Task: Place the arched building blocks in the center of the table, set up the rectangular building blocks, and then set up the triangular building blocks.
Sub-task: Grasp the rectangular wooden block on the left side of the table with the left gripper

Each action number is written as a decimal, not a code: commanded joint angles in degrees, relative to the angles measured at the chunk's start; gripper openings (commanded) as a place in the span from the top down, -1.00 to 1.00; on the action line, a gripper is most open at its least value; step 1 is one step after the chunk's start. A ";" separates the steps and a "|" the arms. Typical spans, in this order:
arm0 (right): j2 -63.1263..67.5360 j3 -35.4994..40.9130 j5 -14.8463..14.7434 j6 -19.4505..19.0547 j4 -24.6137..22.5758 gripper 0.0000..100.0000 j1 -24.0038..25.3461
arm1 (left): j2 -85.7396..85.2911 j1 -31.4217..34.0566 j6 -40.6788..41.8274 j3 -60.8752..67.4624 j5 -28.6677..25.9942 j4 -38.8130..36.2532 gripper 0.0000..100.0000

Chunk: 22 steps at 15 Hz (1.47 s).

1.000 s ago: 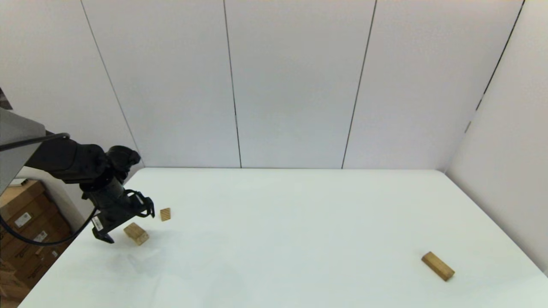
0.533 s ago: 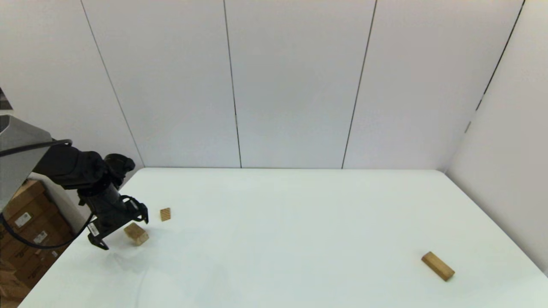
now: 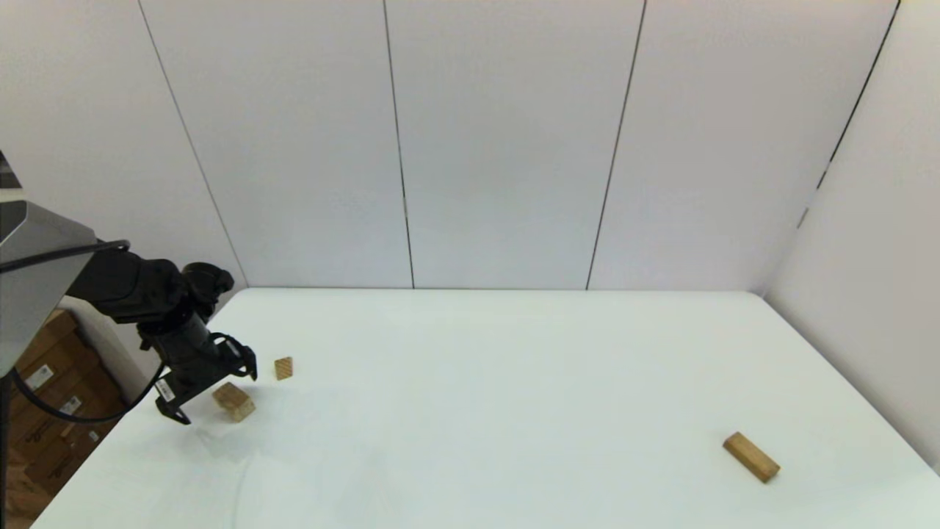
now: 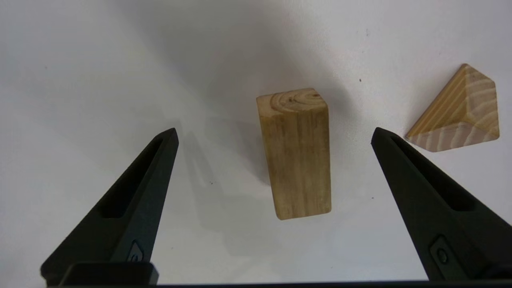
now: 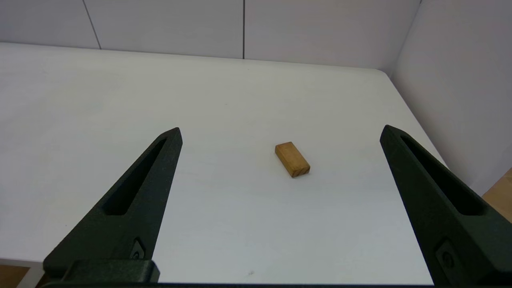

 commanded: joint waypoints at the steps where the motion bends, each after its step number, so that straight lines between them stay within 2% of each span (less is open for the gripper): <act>1: -0.01 0.09 0.02 -0.08 -0.01 -1.00 0.01 | 0.10 -0.17 -0.31 -0.17 -0.05 0.18 -1.00; 18: -0.01 0.09 0.02 -0.08 -0.01 -1.00 0.01 | 1.94 -2.72 -2.95 -1.31 0.04 0.97 -1.00; 19: -0.01 0.09 0.02 -0.08 -0.01 -1.00 0.01 | 2.03 -2.72 -3.47 -1.31 0.48 1.06 1.00; 22: -0.01 0.09 0.02 -0.08 -0.01 -1.00 0.01 | 2.38 -2.72 -4.09 -1.92 1.09 1.06 1.00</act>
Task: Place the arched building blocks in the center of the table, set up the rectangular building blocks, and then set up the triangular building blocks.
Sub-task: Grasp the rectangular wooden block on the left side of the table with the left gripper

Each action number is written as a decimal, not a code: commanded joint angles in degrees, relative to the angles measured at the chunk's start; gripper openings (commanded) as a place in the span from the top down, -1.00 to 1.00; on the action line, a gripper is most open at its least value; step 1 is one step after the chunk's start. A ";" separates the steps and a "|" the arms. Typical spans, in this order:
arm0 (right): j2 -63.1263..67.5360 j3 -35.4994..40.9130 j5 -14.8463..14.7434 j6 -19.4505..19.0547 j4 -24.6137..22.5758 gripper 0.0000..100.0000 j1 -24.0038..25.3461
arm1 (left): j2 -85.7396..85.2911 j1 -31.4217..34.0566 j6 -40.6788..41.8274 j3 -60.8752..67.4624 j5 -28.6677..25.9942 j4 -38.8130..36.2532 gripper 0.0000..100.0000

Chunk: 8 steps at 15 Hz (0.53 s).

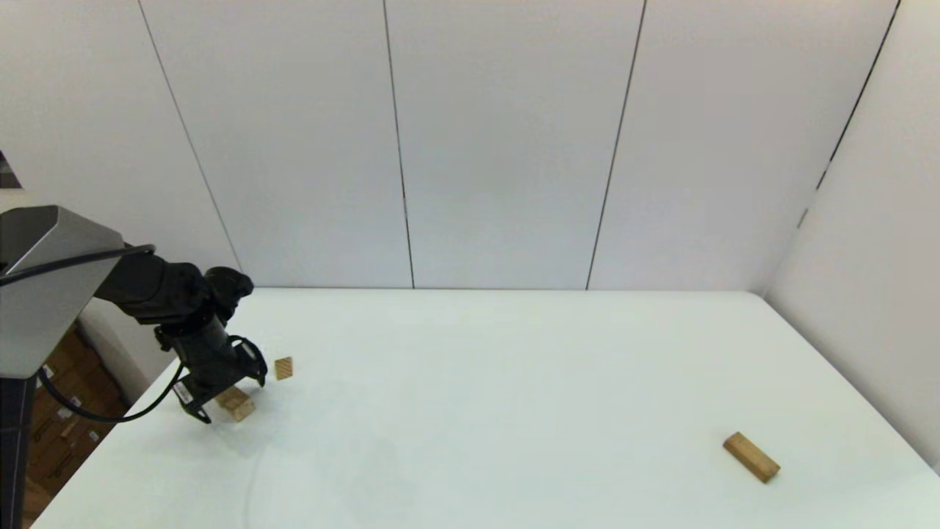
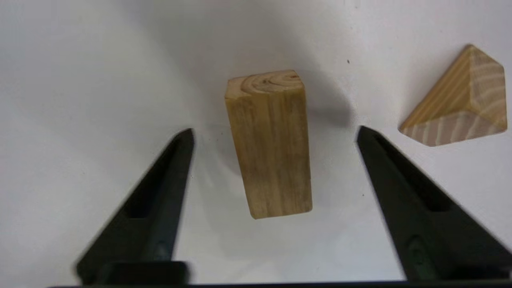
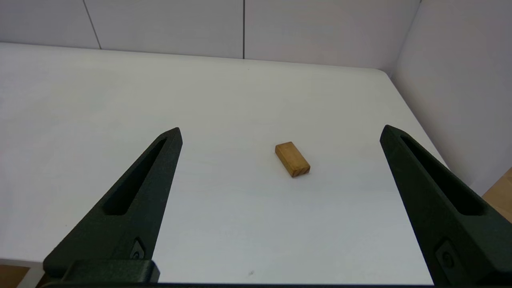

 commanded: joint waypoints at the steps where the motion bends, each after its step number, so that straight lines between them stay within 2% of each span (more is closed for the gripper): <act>1: -0.01 0.09 0.02 -0.05 -0.01 -1.00 0.01 | 0.41 0.01 -0.64 -0.63 0.30 0.17 1.00; 8: -0.01 0.09 0.02 0.04 -0.01 -1.00 0.01 | 0.32 0.01 -0.55 -1.07 1.27 0.43 1.00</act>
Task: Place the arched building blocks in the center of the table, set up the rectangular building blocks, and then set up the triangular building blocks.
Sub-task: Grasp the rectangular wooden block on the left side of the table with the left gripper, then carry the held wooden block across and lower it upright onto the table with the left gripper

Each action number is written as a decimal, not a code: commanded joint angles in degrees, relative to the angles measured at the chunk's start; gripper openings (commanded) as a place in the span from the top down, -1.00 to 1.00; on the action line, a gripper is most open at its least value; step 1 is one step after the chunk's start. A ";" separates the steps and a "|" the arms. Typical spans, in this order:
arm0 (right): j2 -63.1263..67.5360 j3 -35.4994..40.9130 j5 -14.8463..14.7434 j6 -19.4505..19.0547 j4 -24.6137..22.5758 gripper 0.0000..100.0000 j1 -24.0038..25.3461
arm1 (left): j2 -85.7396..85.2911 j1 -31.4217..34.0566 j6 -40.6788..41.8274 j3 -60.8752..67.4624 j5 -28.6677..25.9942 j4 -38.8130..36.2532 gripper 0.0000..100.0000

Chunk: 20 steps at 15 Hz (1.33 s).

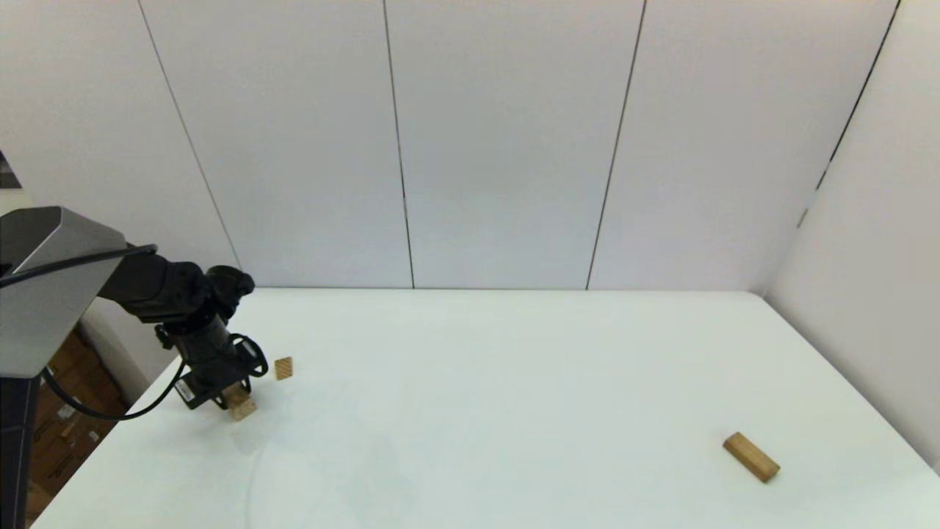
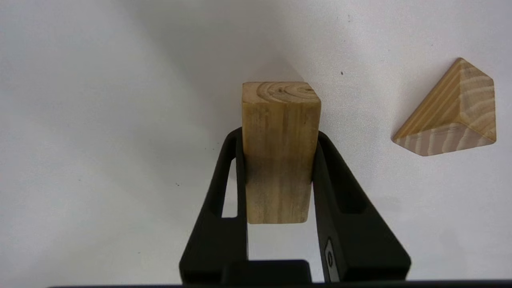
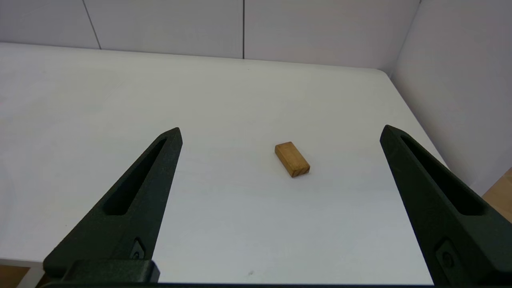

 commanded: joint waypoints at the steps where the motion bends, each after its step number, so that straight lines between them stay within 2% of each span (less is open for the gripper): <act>1: -0.01 0.09 0.05 -0.08 -0.01 -1.00 0.01 | -0.96 0.03 0.00 0.00 0.91 1.49 1.00; 5: -0.01 0.09 0.05 0.01 -0.01 -1.00 0.01 | -5.88 -0.06 0.71 0.09 0.91 5.27 1.00; 12: -0.01 0.09 0.05 -0.08 -0.01 -1.00 0.01 | -15.73 -4.98 8.62 0.70 0.82 13.44 1.00; 16: -0.01 0.09 0.05 0.01 -0.01 -1.00 0.01 | -20.91 -7.61 21.45 0.79 0.64 19.24 1.00; 20: -0.01 0.09 0.05 -0.08 -0.01 -1.00 0.01 | -25.83 -7.79 44.65 1.32 0.29 21.97 1.00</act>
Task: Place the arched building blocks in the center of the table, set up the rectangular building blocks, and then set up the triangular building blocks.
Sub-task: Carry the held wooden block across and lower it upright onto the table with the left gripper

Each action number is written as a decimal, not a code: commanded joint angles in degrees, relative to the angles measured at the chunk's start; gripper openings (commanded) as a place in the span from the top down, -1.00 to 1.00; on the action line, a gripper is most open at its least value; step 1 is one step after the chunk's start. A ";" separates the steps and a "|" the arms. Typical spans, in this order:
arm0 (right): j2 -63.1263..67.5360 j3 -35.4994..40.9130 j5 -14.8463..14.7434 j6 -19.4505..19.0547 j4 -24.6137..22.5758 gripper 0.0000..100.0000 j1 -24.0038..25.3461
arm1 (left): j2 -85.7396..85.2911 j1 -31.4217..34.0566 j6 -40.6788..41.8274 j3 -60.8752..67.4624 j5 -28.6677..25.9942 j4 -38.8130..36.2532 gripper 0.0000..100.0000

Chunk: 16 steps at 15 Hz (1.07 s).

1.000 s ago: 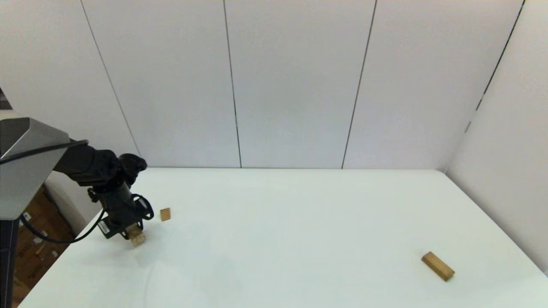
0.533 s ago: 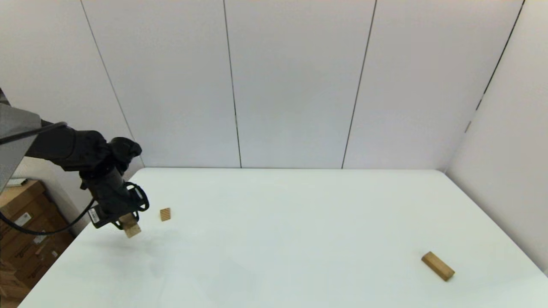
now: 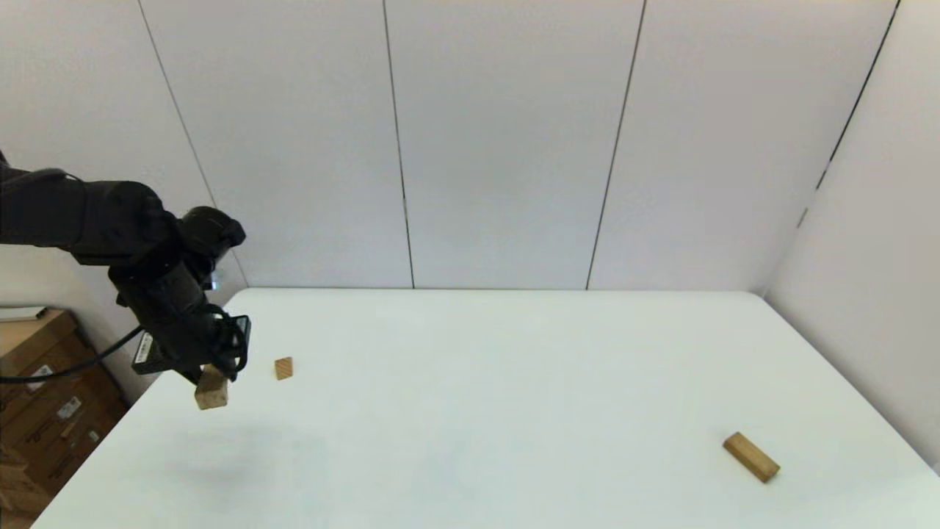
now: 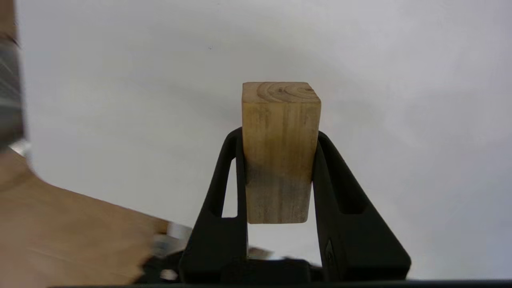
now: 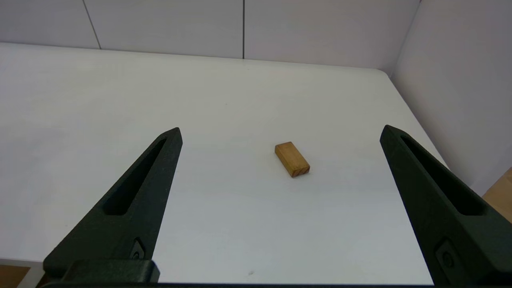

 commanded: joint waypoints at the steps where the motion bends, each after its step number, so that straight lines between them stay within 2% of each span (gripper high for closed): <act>1: -0.04 0.09 0.02 -0.08 -0.01 -1.00 -0.05 | -6.04 -0.59 22.47 1.34 -0.22 2.31 1.00; 10: -0.04 0.09 0.02 -0.08 -0.01 -1.00 0.04 | -6.39 -5.16 70.81 2.04 -0.13 2.05 1.00; 13: -0.04 0.09 0.02 -0.08 -0.01 -1.00 0.04 | -6.39 -9.82 78.90 1.34 -0.13 2.05 1.00; 16: -0.04 0.09 0.02 -0.08 -0.01 -1.00 0.04 | -4.72 -15.53 81.97 -0.68 -0.22 2.05 1.00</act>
